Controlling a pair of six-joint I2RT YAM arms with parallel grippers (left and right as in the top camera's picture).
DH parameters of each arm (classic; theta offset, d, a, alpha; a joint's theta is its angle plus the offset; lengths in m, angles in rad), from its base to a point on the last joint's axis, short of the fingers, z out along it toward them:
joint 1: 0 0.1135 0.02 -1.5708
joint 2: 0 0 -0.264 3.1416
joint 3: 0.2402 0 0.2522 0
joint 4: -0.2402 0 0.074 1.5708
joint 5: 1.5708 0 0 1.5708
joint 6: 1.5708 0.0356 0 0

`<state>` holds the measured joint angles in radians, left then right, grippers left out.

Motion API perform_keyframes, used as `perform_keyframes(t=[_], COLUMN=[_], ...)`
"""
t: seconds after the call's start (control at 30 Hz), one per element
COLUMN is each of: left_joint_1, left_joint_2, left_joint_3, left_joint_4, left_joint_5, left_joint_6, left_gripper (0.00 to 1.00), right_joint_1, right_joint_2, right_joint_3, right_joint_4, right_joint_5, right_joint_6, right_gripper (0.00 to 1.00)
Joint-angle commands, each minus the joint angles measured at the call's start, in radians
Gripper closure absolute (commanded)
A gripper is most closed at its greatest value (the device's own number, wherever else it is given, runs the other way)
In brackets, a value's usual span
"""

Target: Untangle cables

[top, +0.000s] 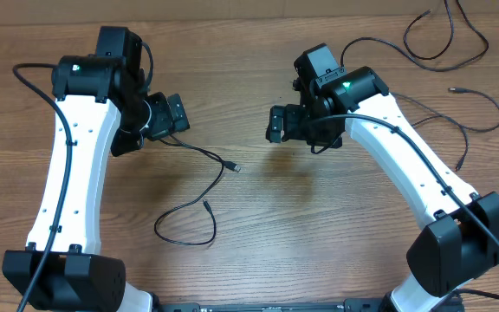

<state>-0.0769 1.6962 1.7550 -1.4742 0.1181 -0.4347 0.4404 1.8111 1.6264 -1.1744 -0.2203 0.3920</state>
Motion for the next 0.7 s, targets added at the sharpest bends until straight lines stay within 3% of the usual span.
perform_keyframes(t=[0.0, 0.67], left_joint_1=[-0.002, -0.002], left_joint_2=[-0.023, -0.451], left_joint_3=[0.023, -0.055], left_joint_4=[-0.016, -0.120], left_joint_5=[-0.001, -0.021], left_joint_6=[0.008, 0.000], left_gripper=[0.00, 0.00], right_joint_1=[0.003, 0.003], right_joint_2=[-0.002, -0.002], right_joint_3=[-0.004, -0.004], right_joint_4=[0.014, 0.007], right_joint_5=[-0.047, -0.047], right_joint_6=[0.000, 0.000], right_gripper=[0.00, 0.00])
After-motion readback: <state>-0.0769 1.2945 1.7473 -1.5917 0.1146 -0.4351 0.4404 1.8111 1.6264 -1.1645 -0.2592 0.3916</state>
